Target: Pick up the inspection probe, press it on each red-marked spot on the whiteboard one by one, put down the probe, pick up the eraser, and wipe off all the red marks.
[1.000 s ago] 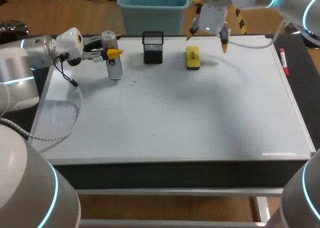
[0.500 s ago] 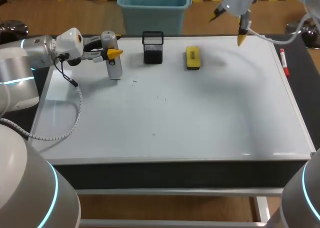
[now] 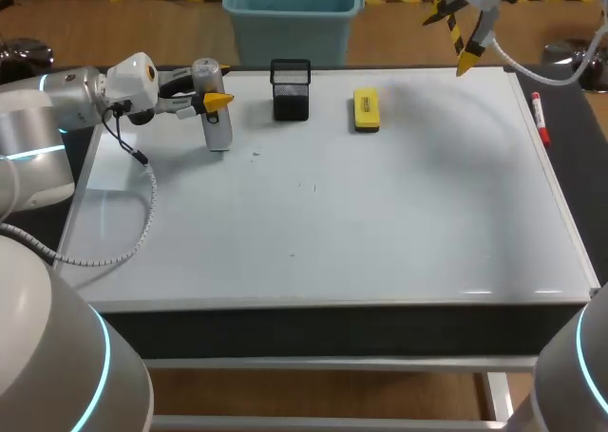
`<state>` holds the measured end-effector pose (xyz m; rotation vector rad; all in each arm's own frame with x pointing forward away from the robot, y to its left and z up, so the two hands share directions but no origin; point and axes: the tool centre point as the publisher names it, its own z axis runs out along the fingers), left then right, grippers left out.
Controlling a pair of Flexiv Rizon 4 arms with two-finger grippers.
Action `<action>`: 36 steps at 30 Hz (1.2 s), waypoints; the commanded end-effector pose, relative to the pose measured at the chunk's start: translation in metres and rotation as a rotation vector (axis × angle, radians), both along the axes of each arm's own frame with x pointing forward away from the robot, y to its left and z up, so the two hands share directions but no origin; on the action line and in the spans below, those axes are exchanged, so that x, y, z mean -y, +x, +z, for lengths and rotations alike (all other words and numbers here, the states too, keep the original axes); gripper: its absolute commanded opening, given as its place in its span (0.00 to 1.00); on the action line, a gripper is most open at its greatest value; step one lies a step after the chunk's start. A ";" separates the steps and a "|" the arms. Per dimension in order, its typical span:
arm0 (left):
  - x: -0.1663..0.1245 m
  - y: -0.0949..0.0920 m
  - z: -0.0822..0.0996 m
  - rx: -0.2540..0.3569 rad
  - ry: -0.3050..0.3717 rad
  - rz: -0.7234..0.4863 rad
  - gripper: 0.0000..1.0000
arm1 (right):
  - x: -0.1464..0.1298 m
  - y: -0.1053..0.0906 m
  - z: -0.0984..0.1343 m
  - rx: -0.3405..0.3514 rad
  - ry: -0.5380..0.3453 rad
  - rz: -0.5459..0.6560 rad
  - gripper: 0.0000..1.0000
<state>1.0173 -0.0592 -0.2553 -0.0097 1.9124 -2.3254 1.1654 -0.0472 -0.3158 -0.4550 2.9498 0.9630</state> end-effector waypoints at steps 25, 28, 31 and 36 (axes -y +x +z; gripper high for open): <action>0.022 0.018 0.019 0.036 0.021 -0.086 0.00 | 0.006 -0.004 -0.004 -0.012 0.021 -0.006 1.00; 0.028 0.032 0.037 0.063 0.053 -0.122 0.00 | 0.006 -0.004 -0.004 -0.012 0.021 -0.006 1.00; 0.030 0.044 0.055 0.082 0.071 -0.145 0.00 | 0.006 -0.004 -0.004 -0.012 0.021 -0.006 1.00; 0.036 0.064 0.081 0.096 0.084 -0.189 0.00 | 0.006 -0.004 -0.004 -0.012 0.021 -0.006 1.00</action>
